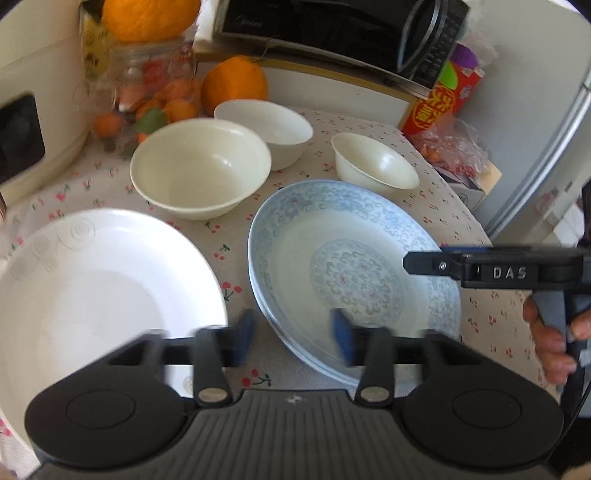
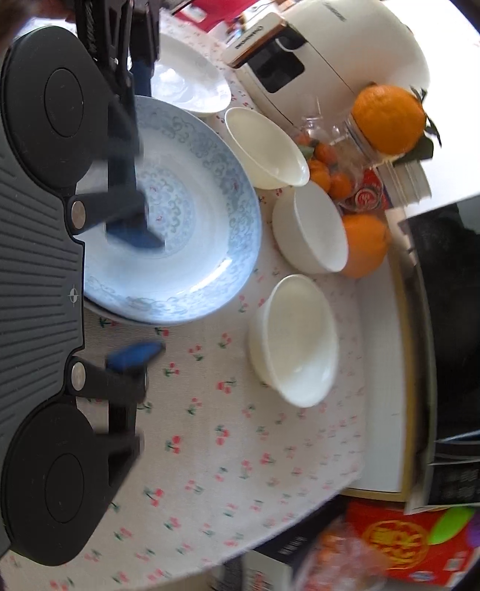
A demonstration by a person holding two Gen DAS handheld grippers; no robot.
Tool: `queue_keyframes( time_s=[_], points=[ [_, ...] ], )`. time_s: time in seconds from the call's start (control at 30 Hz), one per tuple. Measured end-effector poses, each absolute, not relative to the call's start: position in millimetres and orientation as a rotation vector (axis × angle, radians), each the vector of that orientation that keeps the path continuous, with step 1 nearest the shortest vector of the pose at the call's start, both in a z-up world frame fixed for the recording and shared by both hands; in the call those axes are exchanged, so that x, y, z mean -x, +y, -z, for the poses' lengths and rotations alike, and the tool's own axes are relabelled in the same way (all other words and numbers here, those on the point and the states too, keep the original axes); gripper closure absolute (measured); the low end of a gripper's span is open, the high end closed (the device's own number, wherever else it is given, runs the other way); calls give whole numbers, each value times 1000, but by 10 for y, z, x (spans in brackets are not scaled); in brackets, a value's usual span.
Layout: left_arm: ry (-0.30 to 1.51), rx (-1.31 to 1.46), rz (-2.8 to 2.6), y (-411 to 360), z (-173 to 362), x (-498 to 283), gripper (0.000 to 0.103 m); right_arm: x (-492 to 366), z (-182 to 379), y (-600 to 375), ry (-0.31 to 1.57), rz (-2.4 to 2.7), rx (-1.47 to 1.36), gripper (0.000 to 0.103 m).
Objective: Organize plates and bowls
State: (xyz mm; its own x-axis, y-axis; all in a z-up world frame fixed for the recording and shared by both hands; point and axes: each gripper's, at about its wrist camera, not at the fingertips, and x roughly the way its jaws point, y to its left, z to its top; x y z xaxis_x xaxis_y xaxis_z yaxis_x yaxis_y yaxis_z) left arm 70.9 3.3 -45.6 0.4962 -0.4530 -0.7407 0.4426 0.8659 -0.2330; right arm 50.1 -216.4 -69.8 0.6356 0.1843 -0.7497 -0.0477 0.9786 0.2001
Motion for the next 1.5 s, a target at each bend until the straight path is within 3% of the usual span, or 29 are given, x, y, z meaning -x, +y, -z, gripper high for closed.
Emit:
queue_keyframes(
  time_s=[0.13,0.33,0.5,0.8,0.9,1.0,1.27,1.4,1.5],
  points=[
    [842,-45,582,67,305,-552,23,-417,520,-2039,848,-172,-124,23],
    [772,-124,551,260,160,-417,4,-329,322,-1799,805,-277,-123,13],
    [802,-172,402,460,203,-477,2,-387,261,-1471,791,-366,-71,8],
    [905,26,272,958,282,-527,2,-574,246,-849,789,-561,-29,8],
    [923,99,226,1112,355,-518,3,-651,278,-705,791,-614,-31,11],
    [956,138,211,1196,392,-528,13,-768,305,-574,810,-627,-22,16],
    [1036,353,195,1415,526,-501,40,-991,480,-341,898,-576,33,56],
    [1038,387,182,1448,506,-497,54,-1049,565,-300,924,-545,50,61],
    [1043,393,171,1460,509,-487,57,-1081,601,-282,926,-530,64,63]
  ],
)
